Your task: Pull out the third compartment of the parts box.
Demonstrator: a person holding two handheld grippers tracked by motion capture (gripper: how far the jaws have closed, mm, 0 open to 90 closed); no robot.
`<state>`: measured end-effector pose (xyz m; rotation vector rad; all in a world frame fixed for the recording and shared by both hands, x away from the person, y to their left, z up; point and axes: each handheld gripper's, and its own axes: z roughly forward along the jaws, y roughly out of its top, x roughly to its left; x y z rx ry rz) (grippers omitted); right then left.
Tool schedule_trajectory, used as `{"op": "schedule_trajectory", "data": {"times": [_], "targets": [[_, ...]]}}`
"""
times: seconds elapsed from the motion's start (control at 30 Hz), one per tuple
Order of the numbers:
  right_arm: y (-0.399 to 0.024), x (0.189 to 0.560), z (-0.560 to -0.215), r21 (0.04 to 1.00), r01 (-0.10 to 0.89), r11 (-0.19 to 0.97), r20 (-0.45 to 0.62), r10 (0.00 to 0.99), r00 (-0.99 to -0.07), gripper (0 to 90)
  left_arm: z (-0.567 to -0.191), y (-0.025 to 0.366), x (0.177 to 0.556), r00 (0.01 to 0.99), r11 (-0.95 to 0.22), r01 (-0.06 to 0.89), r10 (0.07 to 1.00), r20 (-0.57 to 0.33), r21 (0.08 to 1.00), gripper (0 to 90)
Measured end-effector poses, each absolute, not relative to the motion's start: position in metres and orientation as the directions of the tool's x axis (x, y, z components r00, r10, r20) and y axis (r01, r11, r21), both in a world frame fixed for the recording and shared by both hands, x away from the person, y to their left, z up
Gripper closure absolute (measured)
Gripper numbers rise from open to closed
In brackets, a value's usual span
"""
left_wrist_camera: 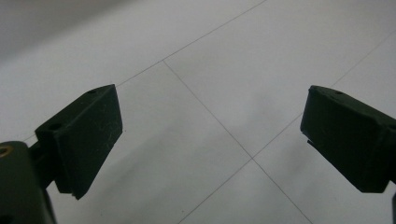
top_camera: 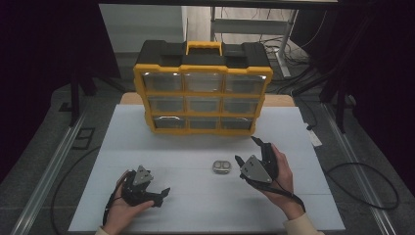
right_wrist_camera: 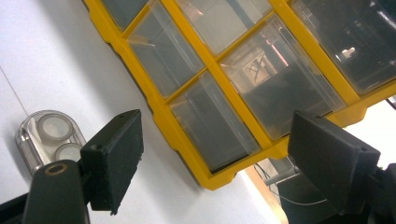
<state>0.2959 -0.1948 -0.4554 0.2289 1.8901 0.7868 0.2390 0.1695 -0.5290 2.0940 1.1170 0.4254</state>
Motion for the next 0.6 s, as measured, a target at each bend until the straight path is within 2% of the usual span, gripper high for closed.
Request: {"op": "schedule_trajectory", "data": {"times": [0.6], "targets": [[-0.193, 0.307, -0.442, 0.607, -0.192, 0.771, -0.761, 0.494, -0.421, 19.3, -0.528, 0.17, 0.239, 0.574, -0.37, 0.581, 0.818, -0.043, 0.725, 6.2]]}}
